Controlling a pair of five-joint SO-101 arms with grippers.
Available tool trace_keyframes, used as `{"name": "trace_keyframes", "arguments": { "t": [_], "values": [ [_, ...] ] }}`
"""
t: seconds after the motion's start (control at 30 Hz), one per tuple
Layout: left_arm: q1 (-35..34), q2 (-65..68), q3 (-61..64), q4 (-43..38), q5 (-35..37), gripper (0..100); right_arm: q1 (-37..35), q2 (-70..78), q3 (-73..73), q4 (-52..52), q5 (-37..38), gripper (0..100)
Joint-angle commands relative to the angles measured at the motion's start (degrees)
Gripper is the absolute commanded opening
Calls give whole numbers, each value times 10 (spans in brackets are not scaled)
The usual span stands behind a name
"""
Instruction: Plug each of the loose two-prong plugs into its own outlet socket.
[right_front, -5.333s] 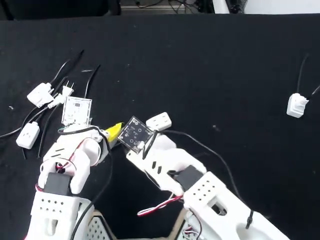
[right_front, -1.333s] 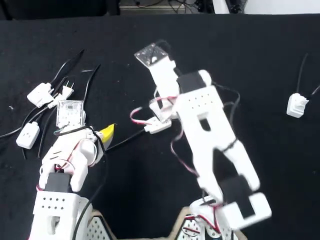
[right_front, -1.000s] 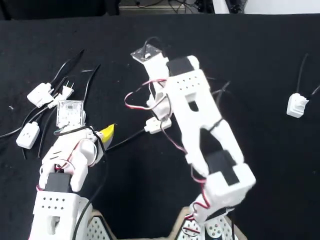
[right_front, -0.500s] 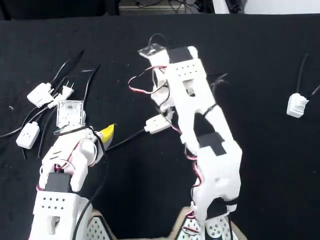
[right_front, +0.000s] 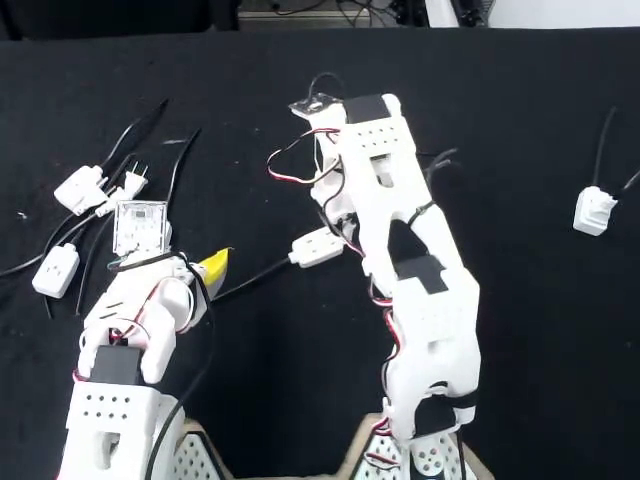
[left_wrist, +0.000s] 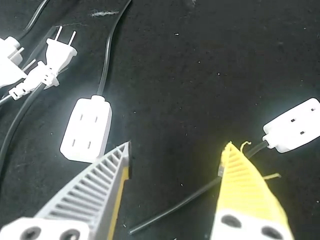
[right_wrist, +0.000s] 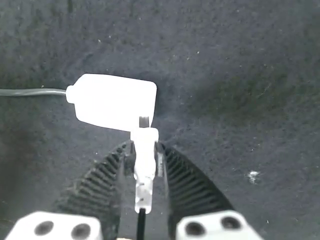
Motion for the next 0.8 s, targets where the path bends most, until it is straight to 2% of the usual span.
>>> {"name": "trace_keyframes", "arguments": {
  "t": [0.0,0.3,0.4,0.57,0.77],
  "values": [
    [-2,-5,-6,-13,6,285,1,-3,-36,14,18,10],
    [13,3,-17,-6,6,285,23,-83,-29,20,19,10],
    [46,31,-58,41,6,285,33,-128,0,20,19,10],
    [65,188,-143,62,6,285,34,-193,89,18,21,10],
    [66,421,-270,66,9,285,56,-265,123,18,47,10]
  ]
}}
